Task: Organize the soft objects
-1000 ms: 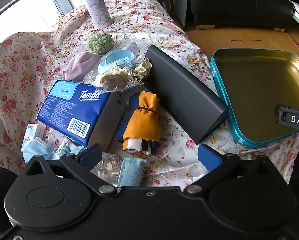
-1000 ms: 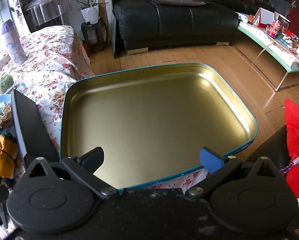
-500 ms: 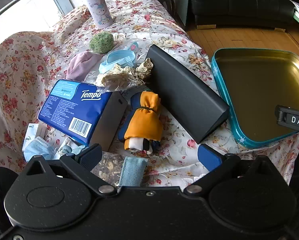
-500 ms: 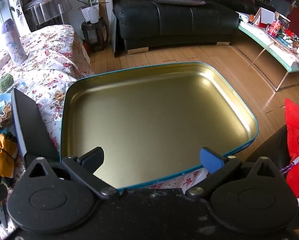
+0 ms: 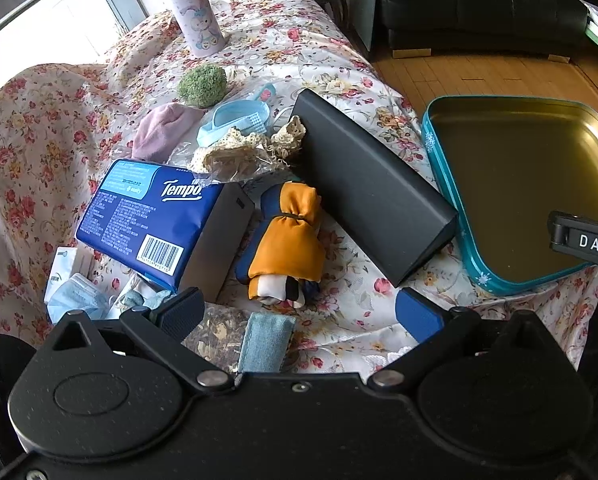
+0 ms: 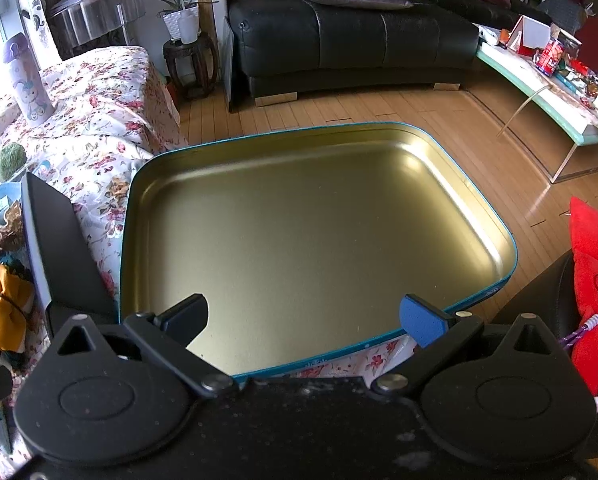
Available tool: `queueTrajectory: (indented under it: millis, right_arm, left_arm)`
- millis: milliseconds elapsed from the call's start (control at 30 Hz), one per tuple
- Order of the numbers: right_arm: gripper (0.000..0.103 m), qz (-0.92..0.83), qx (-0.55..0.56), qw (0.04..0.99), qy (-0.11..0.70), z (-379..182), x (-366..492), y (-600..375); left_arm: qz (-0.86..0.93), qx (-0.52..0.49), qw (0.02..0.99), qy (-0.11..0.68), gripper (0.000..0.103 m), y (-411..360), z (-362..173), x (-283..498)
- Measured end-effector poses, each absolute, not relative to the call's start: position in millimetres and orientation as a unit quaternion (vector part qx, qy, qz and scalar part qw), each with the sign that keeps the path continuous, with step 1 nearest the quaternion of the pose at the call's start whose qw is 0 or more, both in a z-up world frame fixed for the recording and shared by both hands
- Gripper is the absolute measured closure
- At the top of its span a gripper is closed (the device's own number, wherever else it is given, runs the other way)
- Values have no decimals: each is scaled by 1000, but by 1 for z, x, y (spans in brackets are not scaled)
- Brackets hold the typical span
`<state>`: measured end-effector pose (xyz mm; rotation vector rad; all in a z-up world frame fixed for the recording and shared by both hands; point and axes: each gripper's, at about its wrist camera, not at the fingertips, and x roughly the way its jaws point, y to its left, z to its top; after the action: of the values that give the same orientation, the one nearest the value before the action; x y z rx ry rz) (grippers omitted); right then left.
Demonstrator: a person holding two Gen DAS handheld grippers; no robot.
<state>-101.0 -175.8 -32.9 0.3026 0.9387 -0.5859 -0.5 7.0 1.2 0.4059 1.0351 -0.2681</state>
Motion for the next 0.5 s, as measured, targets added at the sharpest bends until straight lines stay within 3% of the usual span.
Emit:
queueTrajectory:
  millis: [500]
  right_arm:
    - [0, -279, 136, 840, 446, -33, -101, -173]
  left_arm:
    - [-124, 185, 840, 494, 4, 9, 1, -3]
